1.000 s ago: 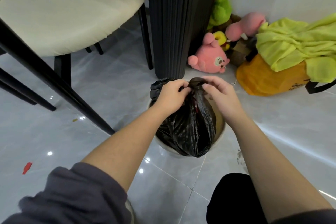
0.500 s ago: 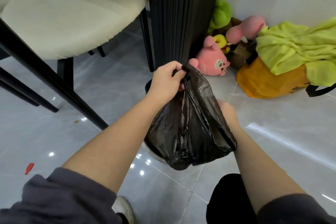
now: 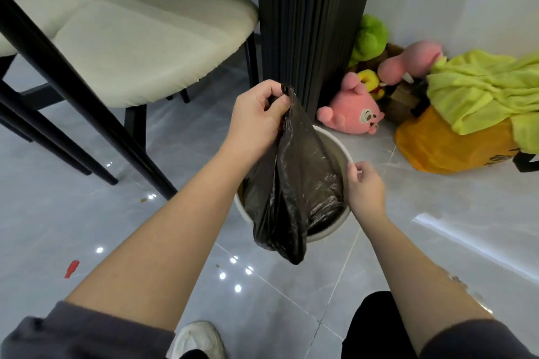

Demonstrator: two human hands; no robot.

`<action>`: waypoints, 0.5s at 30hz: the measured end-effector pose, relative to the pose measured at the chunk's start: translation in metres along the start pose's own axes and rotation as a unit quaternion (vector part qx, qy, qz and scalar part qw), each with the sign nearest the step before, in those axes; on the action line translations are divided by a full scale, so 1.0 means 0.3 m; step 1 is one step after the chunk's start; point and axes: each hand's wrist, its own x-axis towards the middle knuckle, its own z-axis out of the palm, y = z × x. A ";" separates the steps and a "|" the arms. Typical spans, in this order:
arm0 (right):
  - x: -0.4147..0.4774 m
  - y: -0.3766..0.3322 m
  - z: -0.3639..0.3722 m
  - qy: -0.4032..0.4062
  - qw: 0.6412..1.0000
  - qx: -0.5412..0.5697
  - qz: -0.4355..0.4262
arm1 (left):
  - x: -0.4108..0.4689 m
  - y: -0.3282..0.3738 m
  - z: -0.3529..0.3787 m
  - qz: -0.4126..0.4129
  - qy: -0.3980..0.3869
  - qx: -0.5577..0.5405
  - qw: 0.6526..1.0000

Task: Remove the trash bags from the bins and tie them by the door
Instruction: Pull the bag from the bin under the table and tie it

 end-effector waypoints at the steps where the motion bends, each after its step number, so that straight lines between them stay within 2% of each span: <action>1: -0.002 0.001 0.006 0.001 1.000 0.003 0.005 | -0.001 0.007 -0.002 0.000 0.002 -0.003 1.000; 10: -0.014 0.014 0.049 0.007 0.999 -0.018 0.037 | 0.021 0.061 -0.042 -0.011 0.025 -0.080 0.996; 15: -0.009 0.012 0.061 0.004 0.998 -0.011 0.055 | 0.045 0.107 -0.082 -0.009 0.036 -0.182 0.983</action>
